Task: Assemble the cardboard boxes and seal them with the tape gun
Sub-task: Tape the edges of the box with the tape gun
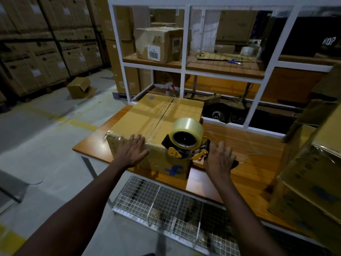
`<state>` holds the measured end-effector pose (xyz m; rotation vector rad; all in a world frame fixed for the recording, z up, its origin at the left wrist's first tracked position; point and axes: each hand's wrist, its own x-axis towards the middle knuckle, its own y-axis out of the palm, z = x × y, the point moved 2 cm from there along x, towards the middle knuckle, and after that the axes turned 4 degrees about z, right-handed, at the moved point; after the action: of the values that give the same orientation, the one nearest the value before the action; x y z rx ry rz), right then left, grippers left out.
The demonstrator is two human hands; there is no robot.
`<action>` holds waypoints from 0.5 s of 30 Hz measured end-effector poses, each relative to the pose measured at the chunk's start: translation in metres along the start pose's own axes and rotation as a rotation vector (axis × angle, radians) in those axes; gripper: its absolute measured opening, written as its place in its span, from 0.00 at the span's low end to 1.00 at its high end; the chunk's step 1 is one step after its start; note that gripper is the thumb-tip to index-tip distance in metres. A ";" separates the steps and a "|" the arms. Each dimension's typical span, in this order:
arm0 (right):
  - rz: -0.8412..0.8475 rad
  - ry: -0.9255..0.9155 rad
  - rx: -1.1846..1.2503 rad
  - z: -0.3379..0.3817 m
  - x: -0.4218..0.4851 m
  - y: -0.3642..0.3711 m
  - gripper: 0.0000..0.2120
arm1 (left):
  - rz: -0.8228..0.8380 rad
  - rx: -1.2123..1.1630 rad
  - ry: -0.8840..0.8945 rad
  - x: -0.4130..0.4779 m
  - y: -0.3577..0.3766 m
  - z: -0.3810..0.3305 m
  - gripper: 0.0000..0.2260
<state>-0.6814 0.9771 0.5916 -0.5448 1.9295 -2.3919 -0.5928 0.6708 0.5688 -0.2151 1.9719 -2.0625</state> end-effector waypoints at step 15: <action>-0.045 0.077 0.071 -0.039 -0.017 0.000 0.20 | 0.006 -0.018 0.147 -0.002 0.017 -0.037 0.42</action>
<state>-0.6769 1.0178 0.5801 -0.5051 1.8724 -2.5338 -0.6005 0.7064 0.5499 -0.0628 2.0732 -2.1118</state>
